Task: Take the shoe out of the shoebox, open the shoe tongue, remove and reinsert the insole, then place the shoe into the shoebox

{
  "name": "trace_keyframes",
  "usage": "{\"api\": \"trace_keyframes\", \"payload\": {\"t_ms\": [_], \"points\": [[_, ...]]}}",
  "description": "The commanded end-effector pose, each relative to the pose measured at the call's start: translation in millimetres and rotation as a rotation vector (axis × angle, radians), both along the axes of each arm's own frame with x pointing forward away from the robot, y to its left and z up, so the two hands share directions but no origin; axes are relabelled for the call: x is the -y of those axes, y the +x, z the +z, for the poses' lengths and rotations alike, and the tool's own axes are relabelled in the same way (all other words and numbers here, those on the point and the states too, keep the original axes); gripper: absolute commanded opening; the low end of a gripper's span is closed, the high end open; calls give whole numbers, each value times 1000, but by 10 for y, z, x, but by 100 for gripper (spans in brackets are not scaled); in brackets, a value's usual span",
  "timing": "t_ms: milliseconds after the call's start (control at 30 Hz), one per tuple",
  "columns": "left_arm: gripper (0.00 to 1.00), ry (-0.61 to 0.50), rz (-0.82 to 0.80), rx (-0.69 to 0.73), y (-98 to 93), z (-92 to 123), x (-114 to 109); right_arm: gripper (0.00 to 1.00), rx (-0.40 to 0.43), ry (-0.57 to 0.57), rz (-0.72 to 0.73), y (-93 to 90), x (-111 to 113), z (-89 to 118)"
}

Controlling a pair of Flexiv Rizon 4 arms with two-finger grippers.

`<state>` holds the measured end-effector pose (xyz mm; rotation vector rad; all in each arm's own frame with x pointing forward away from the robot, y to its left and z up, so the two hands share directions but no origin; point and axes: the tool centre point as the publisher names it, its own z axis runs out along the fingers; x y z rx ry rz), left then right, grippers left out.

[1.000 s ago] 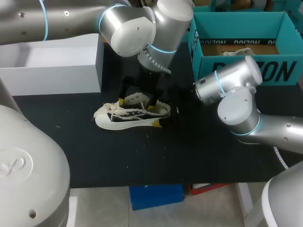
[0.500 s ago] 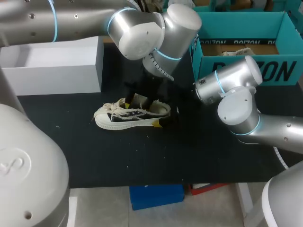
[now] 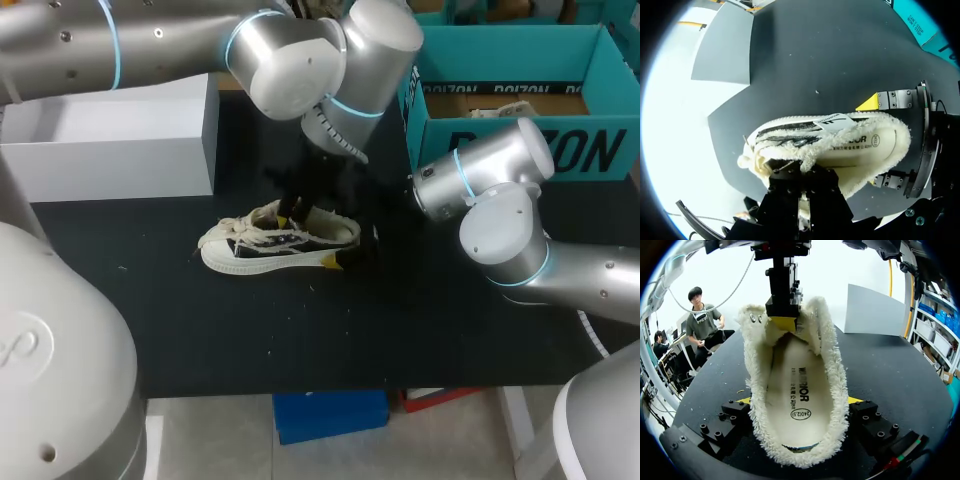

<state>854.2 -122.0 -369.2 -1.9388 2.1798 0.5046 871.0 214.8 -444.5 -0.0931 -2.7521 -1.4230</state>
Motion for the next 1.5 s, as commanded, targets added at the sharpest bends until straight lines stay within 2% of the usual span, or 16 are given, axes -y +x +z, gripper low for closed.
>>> {"api": "trace_keyframes", "payload": {"t_ms": [33,333,733,1167,1500], "points": [[0,-36,-2,17,-17,103,-53,0,-1,-2,-1,15,-26,-26],[0,-87,21,64,33,274,-88,0,-1,-2,-1,15,-26,-26],[0,-182,98,110,134,402,-255,0,-1,-2,-1,15,-26,-26],[0,-347,189,171,100,419,-521,0,-1,-2,-1,15,-26,-26],[0,-455,266,221,22,348,-722,0,-1,-2,-1,15,-26,-26]]}}
